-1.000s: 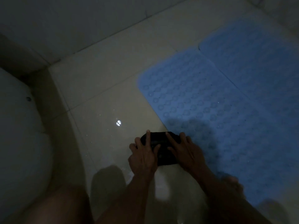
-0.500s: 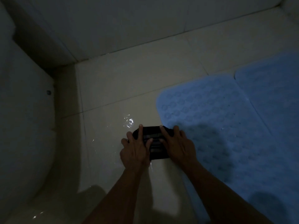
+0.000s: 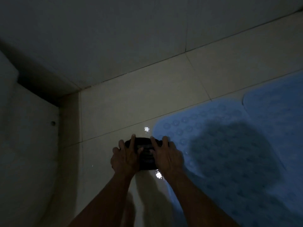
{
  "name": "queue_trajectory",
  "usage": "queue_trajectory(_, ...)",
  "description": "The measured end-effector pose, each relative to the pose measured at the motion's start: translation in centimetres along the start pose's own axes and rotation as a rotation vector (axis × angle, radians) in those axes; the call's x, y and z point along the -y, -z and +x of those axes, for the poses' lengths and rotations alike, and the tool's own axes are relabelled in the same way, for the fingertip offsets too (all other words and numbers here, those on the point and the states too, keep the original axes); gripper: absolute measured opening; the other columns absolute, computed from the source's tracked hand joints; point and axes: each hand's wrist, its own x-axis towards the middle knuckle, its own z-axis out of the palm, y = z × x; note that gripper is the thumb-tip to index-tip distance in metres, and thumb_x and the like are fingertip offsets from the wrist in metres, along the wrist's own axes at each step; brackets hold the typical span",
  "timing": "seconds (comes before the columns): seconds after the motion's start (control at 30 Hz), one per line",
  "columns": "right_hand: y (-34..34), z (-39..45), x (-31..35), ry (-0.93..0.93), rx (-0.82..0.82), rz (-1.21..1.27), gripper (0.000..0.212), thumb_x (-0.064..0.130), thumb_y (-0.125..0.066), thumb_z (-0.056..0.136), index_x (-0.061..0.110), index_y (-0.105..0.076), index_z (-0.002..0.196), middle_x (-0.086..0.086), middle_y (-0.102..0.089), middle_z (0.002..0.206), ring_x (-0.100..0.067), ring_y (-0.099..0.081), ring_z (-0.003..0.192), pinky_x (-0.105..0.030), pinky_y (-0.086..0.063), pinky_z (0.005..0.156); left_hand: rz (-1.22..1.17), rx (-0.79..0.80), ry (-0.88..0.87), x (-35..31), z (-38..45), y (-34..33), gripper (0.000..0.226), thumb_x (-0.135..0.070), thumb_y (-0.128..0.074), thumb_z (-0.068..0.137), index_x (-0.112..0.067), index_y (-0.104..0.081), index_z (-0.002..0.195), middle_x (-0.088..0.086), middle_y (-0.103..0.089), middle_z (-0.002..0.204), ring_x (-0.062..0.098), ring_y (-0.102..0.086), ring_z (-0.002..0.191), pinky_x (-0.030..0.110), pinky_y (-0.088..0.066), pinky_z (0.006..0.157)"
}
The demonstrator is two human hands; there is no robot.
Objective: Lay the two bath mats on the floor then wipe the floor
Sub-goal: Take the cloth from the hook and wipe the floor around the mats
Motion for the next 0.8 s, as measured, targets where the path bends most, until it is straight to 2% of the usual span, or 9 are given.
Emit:
queue_trajectory(0.1,0.2,2.2,0.0,0.023,-0.012,0.005,0.063,0.045,-0.061,0.090,0.031,-0.035,0.145,-0.018,-0.046,0.134,-0.034,-0.058,0.100,-0.042,-0.056,0.063,0.032,-0.036,-0.046,-0.4,2.9,1.1,0.074,-0.068,-0.031,0.097,-0.044,0.007,0.156,0.011,-0.017,0.156,0.036,-0.039,0.128,0.044,-0.048,0.090)
queue_trajectory(0.17,0.4,3.9,0.0,-0.001,-0.076,0.020,0.057,0.046,-0.052,0.095,0.030,-0.031,0.147,-0.019,-0.043,0.136,-0.034,-0.057,0.103,-0.042,-0.055,0.065,0.042,-0.068,-0.085,-0.6,4.8,1.7,0.071,-0.068,-0.025,0.097,-0.044,0.005,0.157,0.011,-0.019,0.155,0.037,-0.039,0.128,0.042,-0.048,0.088)
queue_trajectory(0.37,1.7,8.4,0.0,-0.091,-0.131,0.067,0.051,0.045,-0.049,0.097,0.029,-0.040,0.144,-0.017,-0.049,0.127,-0.033,-0.057,0.099,-0.037,-0.052,0.061,0.063,-0.119,-0.192,-1.6,9.7,4.1,0.069,-0.069,-0.021,0.097,-0.043,0.003,0.157,0.013,-0.024,0.152,0.037,-0.043,0.123,0.040,-0.046,0.083)
queue_trajectory(0.47,2.2,9.8,-0.7,-0.167,-0.162,0.100,0.050,0.047,-0.049,0.097,0.030,-0.042,0.144,-0.015,-0.051,0.123,-0.032,-0.058,0.097,-0.031,-0.041,0.050,0.063,-0.152,-0.277,-2.9,12.0,5.3,0.070,-0.070,-0.022,0.097,-0.045,0.003,0.157,0.012,-0.026,0.152,0.036,-0.042,0.124,0.042,-0.048,0.085)
queue_trajectory(0.53,2.6,10.4,-1.2,-0.220,-0.183,0.088,0.051,0.048,-0.049,0.097,0.030,-0.042,0.145,-0.015,-0.051,0.123,-0.032,-0.058,0.097,-0.030,-0.037,0.049,0.095,-0.168,-0.340,-4.1,13.5,6.2,0.070,-0.070,-0.022,0.097,-0.045,0.004,0.157,0.012,-0.027,0.151,0.035,-0.042,0.123,0.042,-0.049,0.084)
queue_trajectory(0.67,3.5,11.9,-2.4,-0.349,-0.188,0.181,0.055,0.052,-0.035,0.100,0.036,-0.023,0.152,-0.013,-0.036,0.142,-0.034,-0.045,0.117,-0.042,-0.051,0.070,0.138,-0.194,-0.456,-6.8,15.8,7.8,0.070,-0.071,-0.021,0.096,-0.046,0.006,0.156,0.010,-0.029,0.148,0.033,-0.043,0.120,0.041,-0.048,0.079)
queue_trajectory(0.73,3.9,12.3,-3.1,-0.397,-0.212,0.196,0.055,0.053,-0.032,0.101,0.036,-0.020,0.152,-0.013,-0.033,0.143,-0.033,-0.043,0.118,-0.043,-0.051,0.073,0.144,-0.201,-0.509,-8.2,16.8,8.5,0.070,-0.071,-0.020,0.096,-0.047,0.005,0.156,0.010,-0.029,0.148,0.033,-0.042,0.120,0.041,-0.047,0.080)
queue_trajectory(0.8,4.3,12.9,-3.8,-0.463,-0.207,0.185,0.055,0.053,-0.036,0.100,0.034,-0.026,0.151,-0.014,-0.038,0.139,-0.032,-0.049,0.112,-0.040,-0.051,0.068,0.165,-0.217,-0.568,-9.8,17.7,9.0,0.070,-0.071,-0.020,0.096,-0.046,0.005,0.156,0.009,-0.029,0.147,0.033,-0.042,0.120,0.041,-0.046,0.078)
